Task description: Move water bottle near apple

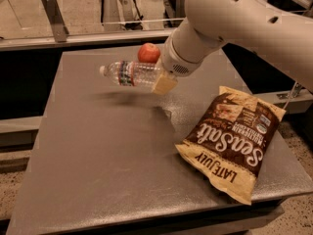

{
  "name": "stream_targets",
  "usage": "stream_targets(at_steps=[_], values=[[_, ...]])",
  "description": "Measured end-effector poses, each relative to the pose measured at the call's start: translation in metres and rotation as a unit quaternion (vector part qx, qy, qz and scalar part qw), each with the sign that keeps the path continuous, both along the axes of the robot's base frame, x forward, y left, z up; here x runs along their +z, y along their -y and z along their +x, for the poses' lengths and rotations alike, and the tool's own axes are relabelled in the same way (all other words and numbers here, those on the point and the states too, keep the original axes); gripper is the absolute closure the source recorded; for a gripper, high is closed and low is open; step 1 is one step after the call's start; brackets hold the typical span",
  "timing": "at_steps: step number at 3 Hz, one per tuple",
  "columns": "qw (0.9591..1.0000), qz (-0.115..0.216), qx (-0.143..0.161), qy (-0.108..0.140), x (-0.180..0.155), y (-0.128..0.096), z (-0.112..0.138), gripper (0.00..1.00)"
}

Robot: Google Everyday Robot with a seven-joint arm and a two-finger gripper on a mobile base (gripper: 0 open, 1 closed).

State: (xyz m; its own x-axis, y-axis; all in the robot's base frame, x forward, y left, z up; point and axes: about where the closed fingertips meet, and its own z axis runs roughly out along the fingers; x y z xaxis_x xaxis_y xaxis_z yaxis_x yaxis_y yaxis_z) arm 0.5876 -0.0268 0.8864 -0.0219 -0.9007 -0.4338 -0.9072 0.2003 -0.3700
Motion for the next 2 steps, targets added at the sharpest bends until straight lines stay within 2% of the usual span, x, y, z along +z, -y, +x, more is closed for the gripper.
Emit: stream_targets(at_steps=[1, 2], values=[[0.9993, -0.001, 0.037, 0.002, -0.017, 0.009, 0.025, 1.00], [0.9966, 0.000, 0.083, 0.004, -0.030, 0.014, 0.046, 1.00]])
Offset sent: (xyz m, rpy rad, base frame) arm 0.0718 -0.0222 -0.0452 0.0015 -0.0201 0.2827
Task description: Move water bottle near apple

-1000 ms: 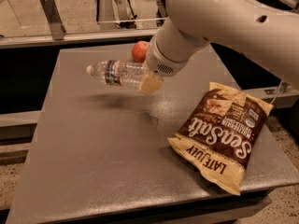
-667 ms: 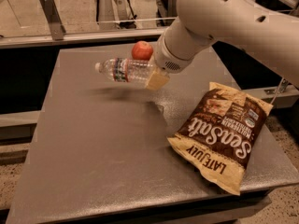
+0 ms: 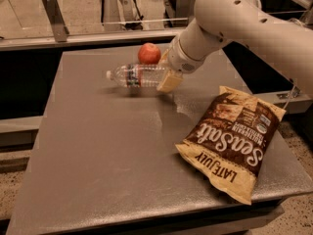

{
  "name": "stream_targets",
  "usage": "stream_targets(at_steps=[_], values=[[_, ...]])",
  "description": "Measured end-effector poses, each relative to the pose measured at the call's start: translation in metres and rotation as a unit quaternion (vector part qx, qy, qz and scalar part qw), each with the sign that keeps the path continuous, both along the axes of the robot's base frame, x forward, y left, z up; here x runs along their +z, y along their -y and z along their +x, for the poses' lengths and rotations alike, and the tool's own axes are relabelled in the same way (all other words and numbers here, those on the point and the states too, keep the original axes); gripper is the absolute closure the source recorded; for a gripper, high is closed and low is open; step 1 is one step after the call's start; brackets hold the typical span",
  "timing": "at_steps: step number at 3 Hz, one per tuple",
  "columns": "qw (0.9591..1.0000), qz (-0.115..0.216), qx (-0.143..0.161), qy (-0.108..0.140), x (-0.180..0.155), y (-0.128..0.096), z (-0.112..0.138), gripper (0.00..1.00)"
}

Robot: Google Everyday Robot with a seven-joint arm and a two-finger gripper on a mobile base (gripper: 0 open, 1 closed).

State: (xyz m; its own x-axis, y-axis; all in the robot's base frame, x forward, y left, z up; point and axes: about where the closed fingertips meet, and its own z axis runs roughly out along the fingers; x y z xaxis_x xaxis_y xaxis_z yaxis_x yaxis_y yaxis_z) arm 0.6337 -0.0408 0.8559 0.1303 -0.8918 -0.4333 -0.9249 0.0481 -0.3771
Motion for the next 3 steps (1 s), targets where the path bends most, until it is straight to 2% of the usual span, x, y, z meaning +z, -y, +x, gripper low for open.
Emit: stream_targets(at_steps=[1, 2, 3], values=[[0.9994, -0.001, 0.036, 0.003, -0.006, 0.005, 0.019, 1.00], [0.9983, -0.005, 0.058, 0.006, -0.006, 0.016, 0.039, 0.82], [0.9976, -0.011, 0.067, 0.007, -0.004, 0.025, 0.053, 0.59]])
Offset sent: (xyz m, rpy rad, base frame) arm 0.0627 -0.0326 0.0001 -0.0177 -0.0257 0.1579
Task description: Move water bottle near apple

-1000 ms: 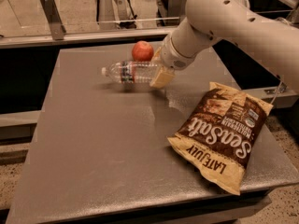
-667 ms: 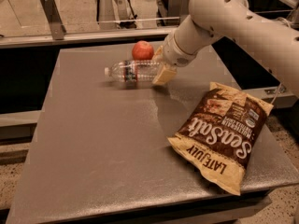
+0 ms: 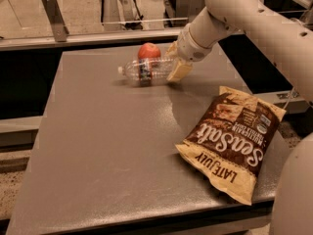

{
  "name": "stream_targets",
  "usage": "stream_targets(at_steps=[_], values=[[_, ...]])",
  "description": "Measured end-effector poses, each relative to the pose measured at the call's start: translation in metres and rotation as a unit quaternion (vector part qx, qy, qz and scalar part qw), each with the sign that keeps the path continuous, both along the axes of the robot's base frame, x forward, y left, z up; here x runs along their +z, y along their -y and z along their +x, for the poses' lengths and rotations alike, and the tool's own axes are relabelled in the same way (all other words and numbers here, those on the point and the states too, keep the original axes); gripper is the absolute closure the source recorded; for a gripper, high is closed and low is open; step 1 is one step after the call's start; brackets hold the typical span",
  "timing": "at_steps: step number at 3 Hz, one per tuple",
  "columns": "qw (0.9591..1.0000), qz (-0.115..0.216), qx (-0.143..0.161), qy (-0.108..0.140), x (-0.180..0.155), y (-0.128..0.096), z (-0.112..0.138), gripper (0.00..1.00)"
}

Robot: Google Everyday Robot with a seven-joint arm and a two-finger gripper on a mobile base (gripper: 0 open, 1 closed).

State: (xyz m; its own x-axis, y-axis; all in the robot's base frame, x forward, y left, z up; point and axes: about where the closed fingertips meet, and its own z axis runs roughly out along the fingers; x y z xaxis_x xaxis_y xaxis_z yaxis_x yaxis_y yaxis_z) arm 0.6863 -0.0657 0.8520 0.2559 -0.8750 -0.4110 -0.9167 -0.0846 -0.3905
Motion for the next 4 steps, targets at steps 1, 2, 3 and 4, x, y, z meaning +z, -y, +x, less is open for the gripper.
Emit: stream_targets(at_steps=[1, 2, 3, 4], values=[[1.0000, -0.002, 0.003, 0.001, 0.002, 0.006, 0.010, 0.35], [1.0000, -0.004, 0.006, 0.002, 0.002, 0.007, 0.016, 0.13], [0.9999, -0.004, 0.011, 0.004, 0.003, 0.006, 0.022, 0.00], [0.9999, -0.001, 0.012, 0.010, 0.011, 0.008, 0.026, 0.00]])
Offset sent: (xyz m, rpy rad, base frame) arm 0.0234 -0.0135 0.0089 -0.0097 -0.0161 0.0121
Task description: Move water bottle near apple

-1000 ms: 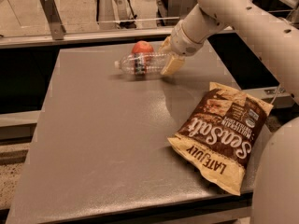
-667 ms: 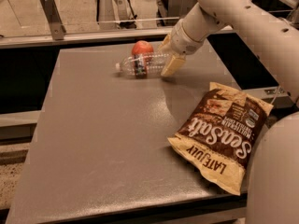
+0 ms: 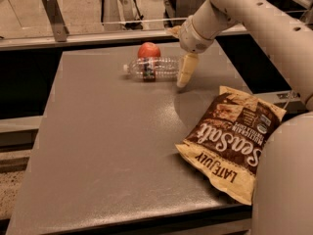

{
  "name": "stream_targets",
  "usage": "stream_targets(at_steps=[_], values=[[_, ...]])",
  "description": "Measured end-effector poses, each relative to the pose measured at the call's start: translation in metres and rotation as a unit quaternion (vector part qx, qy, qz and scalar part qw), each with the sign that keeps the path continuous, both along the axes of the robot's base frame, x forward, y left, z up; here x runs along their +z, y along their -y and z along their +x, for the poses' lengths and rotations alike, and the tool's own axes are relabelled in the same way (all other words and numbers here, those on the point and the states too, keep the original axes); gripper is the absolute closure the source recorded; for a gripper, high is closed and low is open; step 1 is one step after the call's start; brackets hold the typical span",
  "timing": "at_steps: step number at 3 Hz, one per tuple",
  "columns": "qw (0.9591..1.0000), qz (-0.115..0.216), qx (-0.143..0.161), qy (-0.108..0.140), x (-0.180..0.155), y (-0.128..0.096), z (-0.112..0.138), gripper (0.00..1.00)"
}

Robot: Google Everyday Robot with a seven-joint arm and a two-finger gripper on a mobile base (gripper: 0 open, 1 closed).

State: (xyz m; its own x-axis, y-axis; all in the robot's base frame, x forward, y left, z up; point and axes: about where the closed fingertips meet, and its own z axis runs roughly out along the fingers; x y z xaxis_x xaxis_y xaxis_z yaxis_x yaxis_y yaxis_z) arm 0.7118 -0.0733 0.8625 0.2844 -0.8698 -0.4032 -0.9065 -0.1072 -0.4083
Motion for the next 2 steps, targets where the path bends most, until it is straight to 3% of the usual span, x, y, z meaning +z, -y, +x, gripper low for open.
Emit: stream_targets(at_steps=[1, 2], values=[[0.9992, 0.036, -0.018, -0.002, 0.020, 0.017, -0.002, 0.00], [0.9941, 0.094, -0.052, 0.012, 0.068, 0.050, -0.022, 0.00]])
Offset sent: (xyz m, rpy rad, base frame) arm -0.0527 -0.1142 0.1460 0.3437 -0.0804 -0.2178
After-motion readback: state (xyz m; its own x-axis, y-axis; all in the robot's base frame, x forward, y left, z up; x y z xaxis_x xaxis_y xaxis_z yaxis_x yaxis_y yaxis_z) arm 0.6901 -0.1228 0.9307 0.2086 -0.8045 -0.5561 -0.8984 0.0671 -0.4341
